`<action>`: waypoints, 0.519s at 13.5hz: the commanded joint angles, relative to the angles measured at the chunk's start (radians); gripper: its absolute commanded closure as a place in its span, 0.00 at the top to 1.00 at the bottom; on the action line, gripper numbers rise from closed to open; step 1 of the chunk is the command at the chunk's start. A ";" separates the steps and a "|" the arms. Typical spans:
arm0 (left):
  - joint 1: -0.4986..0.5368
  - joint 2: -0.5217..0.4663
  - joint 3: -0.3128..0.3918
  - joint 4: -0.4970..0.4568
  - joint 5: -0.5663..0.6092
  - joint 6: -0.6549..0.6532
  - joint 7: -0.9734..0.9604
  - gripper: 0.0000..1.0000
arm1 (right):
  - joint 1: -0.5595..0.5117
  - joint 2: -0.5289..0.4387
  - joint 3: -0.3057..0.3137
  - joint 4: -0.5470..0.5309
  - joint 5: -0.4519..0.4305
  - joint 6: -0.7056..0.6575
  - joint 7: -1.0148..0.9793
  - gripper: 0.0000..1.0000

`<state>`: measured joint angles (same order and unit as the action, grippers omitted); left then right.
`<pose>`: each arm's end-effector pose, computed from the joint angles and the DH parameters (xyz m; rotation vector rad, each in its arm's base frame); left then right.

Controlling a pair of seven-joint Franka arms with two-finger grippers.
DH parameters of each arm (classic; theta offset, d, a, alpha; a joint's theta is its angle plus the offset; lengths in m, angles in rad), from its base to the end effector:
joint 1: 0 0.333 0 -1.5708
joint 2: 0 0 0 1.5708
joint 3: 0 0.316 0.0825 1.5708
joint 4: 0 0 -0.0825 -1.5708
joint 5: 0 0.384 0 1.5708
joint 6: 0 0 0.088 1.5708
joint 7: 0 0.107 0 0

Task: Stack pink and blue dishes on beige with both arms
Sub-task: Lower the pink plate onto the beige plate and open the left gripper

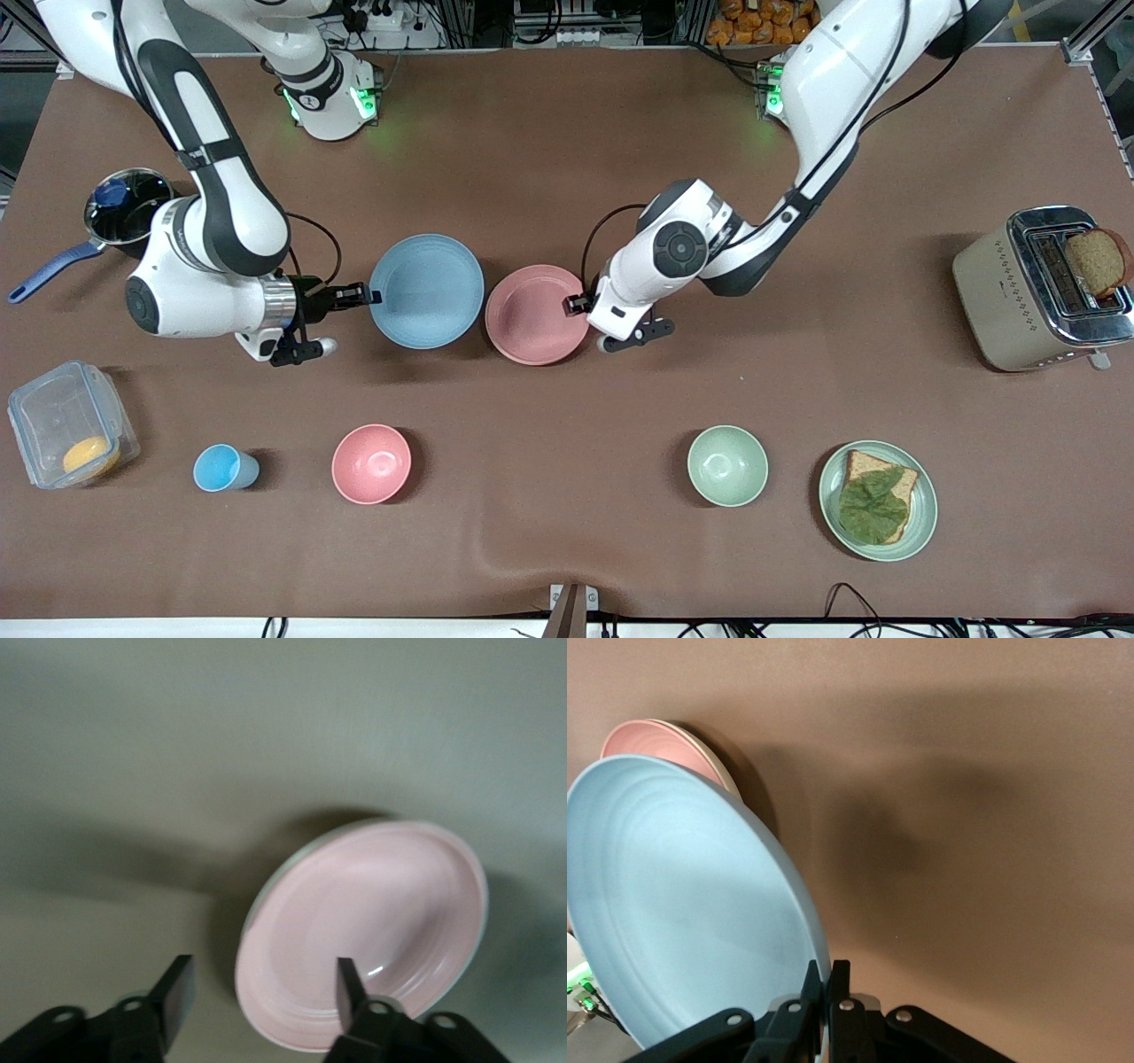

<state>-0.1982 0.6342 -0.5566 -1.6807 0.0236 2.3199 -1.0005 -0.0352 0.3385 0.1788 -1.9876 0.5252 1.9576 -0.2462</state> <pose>0.5319 -0.4339 0.2869 2.8283 0.4786 -0.2404 0.5589 0.1117 0.2803 -2.5818 -0.1245 0.4463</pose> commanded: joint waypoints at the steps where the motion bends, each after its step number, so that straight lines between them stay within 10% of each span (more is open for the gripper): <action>1: 0.118 -0.203 0.004 -0.030 0.042 -0.179 0.032 1.00 | 0.032 -0.038 0.002 -0.063 0.056 0.056 0.024 0.00; 7: 0.359 -0.516 0.004 -0.013 0.177 -0.549 0.418 1.00 | 0.247 -0.023 0.001 -0.112 0.105 0.294 0.247 0.00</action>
<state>0.1051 0.2211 -0.5491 -1.6660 0.1798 1.8289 -0.7112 0.1680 0.3388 0.1882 -2.0737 0.6052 2.2074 -0.0605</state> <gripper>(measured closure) 0.000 0.947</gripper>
